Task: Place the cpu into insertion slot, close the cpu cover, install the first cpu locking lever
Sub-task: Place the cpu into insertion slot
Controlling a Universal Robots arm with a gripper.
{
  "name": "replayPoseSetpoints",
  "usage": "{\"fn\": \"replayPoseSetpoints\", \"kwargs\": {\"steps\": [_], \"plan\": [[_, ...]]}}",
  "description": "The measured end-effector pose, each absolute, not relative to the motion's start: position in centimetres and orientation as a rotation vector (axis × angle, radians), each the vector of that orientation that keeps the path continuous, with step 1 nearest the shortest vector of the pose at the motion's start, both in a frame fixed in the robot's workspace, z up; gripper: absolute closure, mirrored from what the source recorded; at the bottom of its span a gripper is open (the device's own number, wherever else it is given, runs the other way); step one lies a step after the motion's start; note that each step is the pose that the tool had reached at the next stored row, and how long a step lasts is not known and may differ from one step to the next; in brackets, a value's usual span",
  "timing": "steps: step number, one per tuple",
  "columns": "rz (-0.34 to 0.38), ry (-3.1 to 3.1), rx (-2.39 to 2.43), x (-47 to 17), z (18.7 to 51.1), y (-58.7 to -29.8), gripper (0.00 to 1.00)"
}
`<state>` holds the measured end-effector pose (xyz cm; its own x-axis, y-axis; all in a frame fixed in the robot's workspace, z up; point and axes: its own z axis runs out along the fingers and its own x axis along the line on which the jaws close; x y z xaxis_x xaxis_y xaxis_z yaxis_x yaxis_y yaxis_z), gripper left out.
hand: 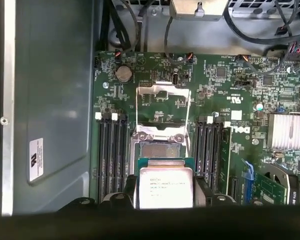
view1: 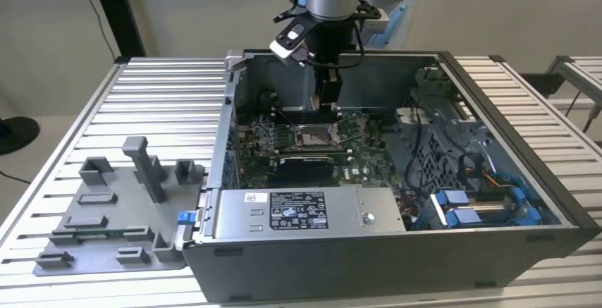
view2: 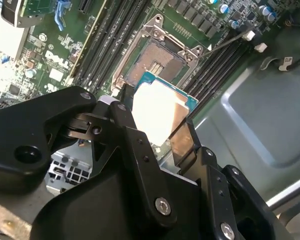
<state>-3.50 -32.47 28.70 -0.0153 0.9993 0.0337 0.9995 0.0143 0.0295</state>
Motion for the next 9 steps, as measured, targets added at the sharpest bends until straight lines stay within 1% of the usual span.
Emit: {"fn": "replayPoseSetpoints", "kwargs": {"steps": [9], "plan": [[-0.07, -2.23, -2.207, -3.6, 27.0, -32.4, 1.0]]}}
